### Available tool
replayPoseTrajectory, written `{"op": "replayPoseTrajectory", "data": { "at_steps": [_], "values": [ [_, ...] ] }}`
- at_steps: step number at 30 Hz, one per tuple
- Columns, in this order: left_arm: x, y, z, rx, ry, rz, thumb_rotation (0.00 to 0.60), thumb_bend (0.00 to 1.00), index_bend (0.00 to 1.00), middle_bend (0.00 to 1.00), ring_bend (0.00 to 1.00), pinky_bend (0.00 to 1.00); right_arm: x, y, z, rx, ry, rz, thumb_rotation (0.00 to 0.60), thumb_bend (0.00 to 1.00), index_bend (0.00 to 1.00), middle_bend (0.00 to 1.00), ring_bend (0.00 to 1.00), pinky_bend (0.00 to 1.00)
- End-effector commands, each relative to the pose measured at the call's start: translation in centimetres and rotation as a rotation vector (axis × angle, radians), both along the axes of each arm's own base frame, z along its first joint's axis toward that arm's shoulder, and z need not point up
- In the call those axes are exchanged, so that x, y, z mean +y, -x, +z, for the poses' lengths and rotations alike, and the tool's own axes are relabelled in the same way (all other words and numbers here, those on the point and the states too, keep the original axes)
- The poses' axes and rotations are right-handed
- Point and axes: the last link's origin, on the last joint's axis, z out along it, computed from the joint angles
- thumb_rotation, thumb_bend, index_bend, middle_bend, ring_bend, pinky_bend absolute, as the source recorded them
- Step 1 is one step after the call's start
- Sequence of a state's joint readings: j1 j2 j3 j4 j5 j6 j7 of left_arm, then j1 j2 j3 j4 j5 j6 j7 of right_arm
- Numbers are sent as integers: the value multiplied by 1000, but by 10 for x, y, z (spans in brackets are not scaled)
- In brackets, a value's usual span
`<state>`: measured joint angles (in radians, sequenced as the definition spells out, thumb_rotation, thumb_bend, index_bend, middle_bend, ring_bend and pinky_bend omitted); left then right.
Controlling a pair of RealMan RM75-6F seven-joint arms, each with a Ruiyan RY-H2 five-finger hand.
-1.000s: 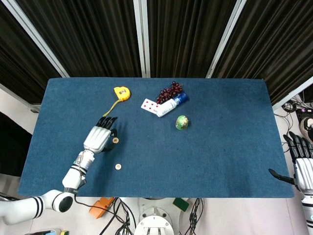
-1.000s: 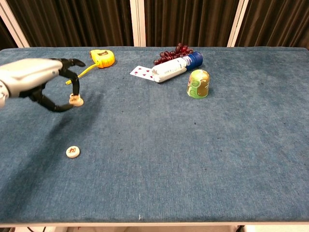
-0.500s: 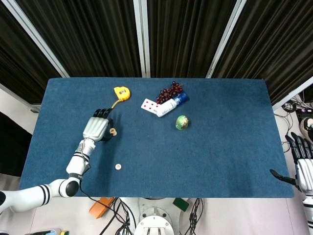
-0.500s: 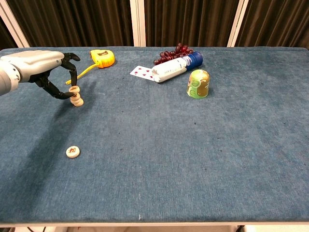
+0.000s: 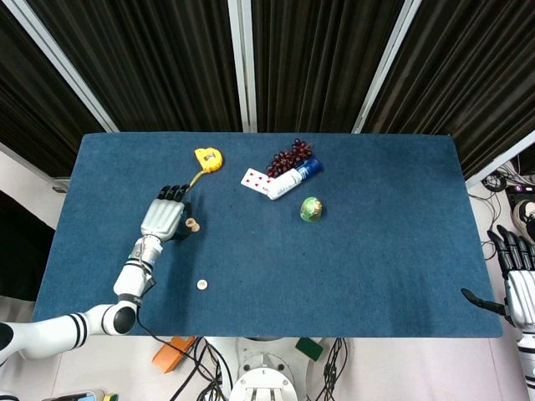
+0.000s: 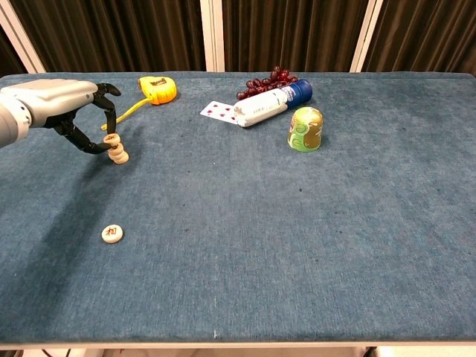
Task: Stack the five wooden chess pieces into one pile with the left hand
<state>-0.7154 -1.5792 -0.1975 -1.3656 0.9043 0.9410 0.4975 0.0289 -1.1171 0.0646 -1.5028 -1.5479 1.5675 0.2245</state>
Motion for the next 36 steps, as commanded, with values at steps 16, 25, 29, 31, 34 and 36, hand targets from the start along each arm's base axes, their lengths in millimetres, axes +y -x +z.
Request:
{"op": "replayPoseTrajectory", "data": {
  "at_steps": [16,25,29,31,34,36],
  "values": [
    [0,0,1,5,-1,10,600,303,474,0,0,0,0,0,1,0,1,0,600,123,0,0,0,0],
    [0,1,0,9,5,12,600,300,435,0,0,0,1,-1,1,1,4,-1,600,123,0,0,0,0],
    [0,2,0,8,5,15,600,300,409,0,0,0,1,-1,1,2,3,0,600,123,0,0,0,0],
    [-1,1,2,-1,0,16,600,299,409,0,0,0,1,-1,1,1,4,1,600,123,0,0,0,0],
    [-7,-2,8,-31,-11,-5,600,297,409,0,0,0,1,-1,2,2,7,-1,600,123,0,0,0,0],
    [-15,-4,12,-43,-16,-34,600,297,409,0,0,0,1,-1,2,3,7,0,600,123,0,0,0,0]
  ]
}}
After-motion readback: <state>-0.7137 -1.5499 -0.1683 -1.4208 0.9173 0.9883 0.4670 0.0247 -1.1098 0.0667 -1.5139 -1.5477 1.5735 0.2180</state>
